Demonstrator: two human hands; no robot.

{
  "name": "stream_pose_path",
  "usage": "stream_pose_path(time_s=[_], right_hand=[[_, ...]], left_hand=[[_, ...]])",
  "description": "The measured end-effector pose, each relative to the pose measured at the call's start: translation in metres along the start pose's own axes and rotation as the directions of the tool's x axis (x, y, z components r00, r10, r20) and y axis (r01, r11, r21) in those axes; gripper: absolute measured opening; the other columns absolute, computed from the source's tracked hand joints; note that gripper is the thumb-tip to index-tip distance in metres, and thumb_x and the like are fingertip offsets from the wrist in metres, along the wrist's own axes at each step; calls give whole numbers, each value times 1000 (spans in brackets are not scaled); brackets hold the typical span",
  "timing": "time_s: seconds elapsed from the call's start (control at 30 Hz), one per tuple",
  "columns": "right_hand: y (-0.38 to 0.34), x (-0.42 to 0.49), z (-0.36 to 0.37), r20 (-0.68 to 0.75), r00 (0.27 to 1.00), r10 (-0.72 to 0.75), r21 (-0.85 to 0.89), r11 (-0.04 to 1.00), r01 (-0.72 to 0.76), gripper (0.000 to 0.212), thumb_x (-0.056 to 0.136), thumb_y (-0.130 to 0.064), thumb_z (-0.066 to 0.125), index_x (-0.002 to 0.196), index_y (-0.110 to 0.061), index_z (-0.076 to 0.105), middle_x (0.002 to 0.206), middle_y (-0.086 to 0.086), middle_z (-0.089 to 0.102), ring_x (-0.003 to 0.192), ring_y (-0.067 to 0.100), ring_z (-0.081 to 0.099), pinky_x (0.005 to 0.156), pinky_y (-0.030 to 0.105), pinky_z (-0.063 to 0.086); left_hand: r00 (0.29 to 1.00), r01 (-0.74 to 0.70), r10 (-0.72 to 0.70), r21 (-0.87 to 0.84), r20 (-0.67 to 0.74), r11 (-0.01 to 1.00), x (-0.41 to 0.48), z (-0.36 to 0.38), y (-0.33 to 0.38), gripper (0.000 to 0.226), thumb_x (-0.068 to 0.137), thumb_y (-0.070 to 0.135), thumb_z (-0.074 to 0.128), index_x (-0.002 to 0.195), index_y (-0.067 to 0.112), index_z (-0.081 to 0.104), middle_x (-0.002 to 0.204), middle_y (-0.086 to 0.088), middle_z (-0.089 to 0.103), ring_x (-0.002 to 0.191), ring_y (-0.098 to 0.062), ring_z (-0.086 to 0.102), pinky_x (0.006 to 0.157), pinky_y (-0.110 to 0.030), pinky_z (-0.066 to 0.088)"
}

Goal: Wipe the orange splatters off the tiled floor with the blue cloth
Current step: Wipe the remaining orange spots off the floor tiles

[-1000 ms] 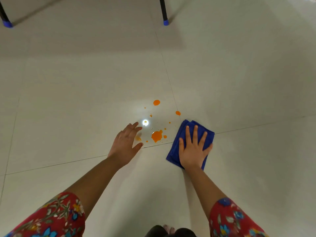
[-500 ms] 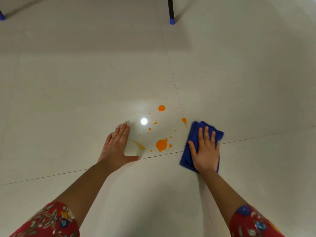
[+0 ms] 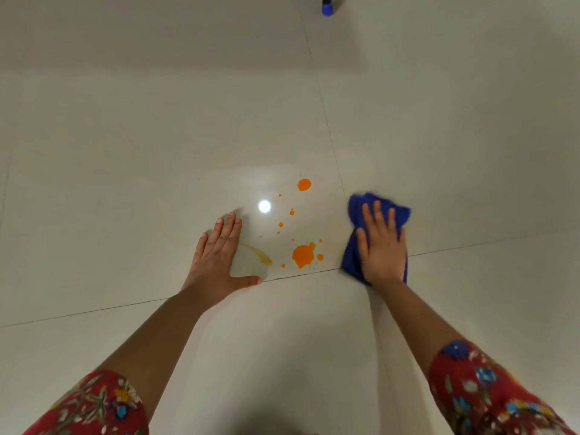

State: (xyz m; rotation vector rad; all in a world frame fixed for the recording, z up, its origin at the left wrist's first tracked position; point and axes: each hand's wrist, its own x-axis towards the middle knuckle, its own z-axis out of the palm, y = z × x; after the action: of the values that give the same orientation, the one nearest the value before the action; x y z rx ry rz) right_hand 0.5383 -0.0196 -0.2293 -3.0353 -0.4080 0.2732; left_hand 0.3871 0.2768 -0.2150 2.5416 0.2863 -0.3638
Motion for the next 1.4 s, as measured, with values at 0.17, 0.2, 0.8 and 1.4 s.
stream_pose_path(time_s=[0.17, 0.2, 0.8, 1.4], right_hand=[[-40, 113, -18, -20, 988, 153, 49, 987, -152, 54, 103, -45, 17, 154, -32, 6, 163, -5, 1, 149, 25, -3, 119, 52, 3], [-55, 133, -20, -16, 991, 130, 58, 990, -128, 54, 102, -45, 17, 153, -32, 5, 163, -7, 0, 149, 24, -4, 119, 51, 1], [-106, 174, -29, 10, 989, -146, 6, 989, 146, 54, 102, -43, 21, 153, -33, 9, 163, -8, 3, 150, 23, 0, 118, 48, 3], [-155, 108, -11, 71, 767, -638, -49, 765, 642, 52, 101, -46, 24, 151, -36, 20, 160, -11, 15, 149, 15, 6, 118, 41, 6]], left_hand=[[1000, 18, -18, -6, 2, 1000, -1, 1, 1, 121, 58, 82, 41, 149, 27, -16, 154, 17, -25, 138, 1, -31, 112, -25, -18], [1000, 19, -19, -10, -1, 1000, 0, 1, 1, 122, 58, 82, 42, 149, 27, -17, 153, 18, -26, 138, 1, -31, 112, -25, -19], [999, 43, -43, -6, 16, 999, 0, -2, 6, 123, 69, 66, 66, 149, 25, -18, 153, 15, -27, 139, -4, -30, 114, -29, -17], [998, 70, -69, -182, 11, 981, 2, -11, 2, 120, 69, 53, 75, 151, 28, -9, 158, 12, -16, 145, -10, -18, 115, -29, -8]])
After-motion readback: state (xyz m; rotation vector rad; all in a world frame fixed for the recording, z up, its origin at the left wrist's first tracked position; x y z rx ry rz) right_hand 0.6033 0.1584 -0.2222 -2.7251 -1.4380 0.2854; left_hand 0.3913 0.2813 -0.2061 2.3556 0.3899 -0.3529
